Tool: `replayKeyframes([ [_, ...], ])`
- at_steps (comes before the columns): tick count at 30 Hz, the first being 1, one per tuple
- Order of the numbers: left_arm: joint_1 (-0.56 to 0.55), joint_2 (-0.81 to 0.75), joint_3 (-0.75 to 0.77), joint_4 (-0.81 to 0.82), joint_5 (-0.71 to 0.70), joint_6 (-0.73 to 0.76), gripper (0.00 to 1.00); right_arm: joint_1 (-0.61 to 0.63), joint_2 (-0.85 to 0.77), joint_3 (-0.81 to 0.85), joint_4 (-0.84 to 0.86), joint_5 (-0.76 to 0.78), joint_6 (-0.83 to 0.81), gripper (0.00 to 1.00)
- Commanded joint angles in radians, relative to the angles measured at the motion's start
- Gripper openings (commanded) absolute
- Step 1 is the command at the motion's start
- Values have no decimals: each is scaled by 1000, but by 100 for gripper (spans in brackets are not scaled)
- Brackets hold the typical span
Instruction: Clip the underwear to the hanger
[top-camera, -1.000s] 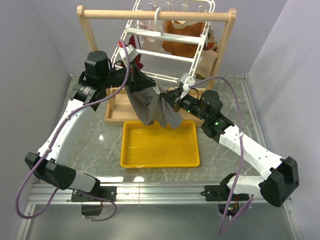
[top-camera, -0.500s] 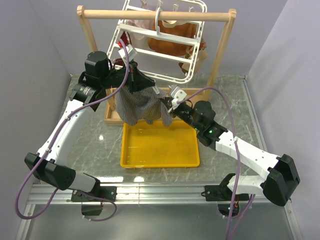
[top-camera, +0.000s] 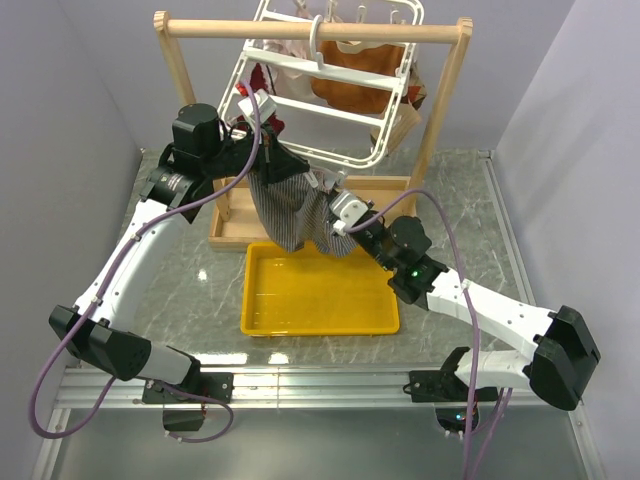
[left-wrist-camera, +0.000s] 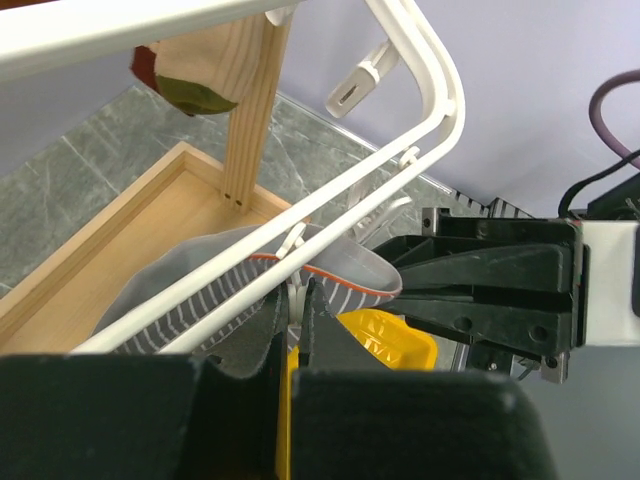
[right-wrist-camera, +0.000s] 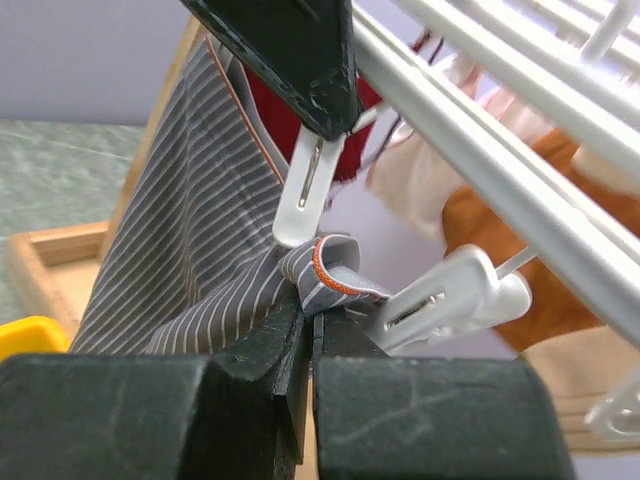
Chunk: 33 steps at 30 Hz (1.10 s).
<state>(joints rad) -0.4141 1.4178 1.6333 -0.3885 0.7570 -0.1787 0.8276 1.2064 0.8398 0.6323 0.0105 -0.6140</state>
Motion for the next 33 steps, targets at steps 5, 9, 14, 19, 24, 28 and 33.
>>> replayKeyframes([
  [5,-25,-2,8,-153,25,-21,0,30,-5,-48,133,14,-213,0],
  [9,-26,0,17,-154,24,-25,0,36,2,-62,127,9,-269,0],
  [14,-26,3,17,-165,18,-24,0,39,22,-48,122,17,-308,0],
  [19,-31,7,26,-181,-4,-12,0,47,42,-47,153,8,-371,0],
  [24,-34,12,39,-204,-8,4,0,47,62,-25,155,23,-380,0],
  [28,-37,10,37,-217,-16,13,0,47,71,-2,152,29,-383,0],
  [33,-45,10,39,-240,-34,28,0,47,88,36,139,43,-388,0],
])
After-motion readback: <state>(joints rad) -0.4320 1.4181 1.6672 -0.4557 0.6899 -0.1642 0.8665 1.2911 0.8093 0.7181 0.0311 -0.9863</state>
